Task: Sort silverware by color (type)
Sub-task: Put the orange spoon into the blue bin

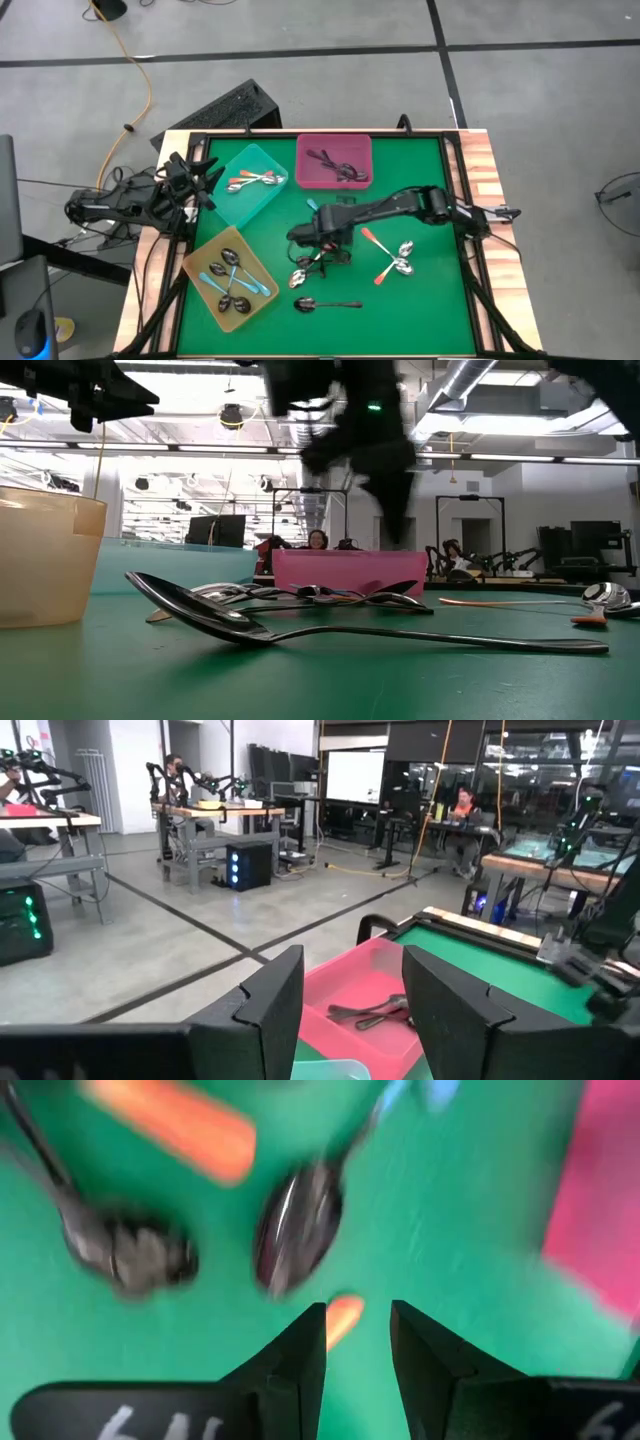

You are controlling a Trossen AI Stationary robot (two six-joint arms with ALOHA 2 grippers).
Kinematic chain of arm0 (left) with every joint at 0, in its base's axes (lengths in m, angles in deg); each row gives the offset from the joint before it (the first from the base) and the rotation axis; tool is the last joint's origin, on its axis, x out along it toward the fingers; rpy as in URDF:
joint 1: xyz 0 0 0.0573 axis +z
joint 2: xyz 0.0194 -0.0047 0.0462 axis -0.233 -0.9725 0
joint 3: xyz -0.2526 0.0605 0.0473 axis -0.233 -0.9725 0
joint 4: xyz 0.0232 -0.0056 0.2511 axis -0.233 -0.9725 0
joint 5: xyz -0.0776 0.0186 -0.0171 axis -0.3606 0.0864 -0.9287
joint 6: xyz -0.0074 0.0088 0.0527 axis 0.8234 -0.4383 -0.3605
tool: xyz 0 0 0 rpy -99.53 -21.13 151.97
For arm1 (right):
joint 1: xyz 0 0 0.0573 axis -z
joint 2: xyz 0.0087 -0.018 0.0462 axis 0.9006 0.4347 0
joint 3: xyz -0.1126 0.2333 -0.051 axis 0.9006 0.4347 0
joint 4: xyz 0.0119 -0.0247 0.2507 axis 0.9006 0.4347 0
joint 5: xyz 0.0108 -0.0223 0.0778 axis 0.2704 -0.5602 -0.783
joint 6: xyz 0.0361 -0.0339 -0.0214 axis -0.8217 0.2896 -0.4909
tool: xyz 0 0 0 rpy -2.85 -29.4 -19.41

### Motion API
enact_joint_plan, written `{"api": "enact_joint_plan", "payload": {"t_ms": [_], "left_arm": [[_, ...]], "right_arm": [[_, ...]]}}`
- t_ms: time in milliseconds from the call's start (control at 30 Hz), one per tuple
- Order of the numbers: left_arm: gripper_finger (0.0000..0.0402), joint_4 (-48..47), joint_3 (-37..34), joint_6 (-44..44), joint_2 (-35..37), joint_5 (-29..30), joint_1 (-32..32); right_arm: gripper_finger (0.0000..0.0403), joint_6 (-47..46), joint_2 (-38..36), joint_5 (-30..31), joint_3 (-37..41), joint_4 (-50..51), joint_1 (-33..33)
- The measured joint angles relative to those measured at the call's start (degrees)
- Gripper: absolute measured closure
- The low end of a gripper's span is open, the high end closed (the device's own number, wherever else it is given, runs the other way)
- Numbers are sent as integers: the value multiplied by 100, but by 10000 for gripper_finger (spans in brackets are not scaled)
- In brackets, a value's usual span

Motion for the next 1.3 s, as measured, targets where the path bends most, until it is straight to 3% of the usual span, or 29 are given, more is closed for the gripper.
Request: {"api": "enact_joint_plan", "payload": {"t_ms": [267, 533, 800, 1033, 1300], "left_arm": [[243, -19, 0, 7, 0, -43, 0], [243, -18, 0, 87, -1, -42, 0], [243, -67, 0, 260, 0, -42, 0], [243, -92, -2, 344, -2, -38, 0], [243, -105, -2, 359, -2, -11, 0]], "right_arm": [[280, -1098, -1954, -468, 2641, -629, -684], [280, 113, -3623, -736, 4874, -3226, -1739], [278, 723, -3408, -738, 5392, -4271, -2058], [241, 1237, -2737, -1186, 5351, -4225, -1921], [214, 1364, -2571, -1281, 5331, -4253, -1779]]}}
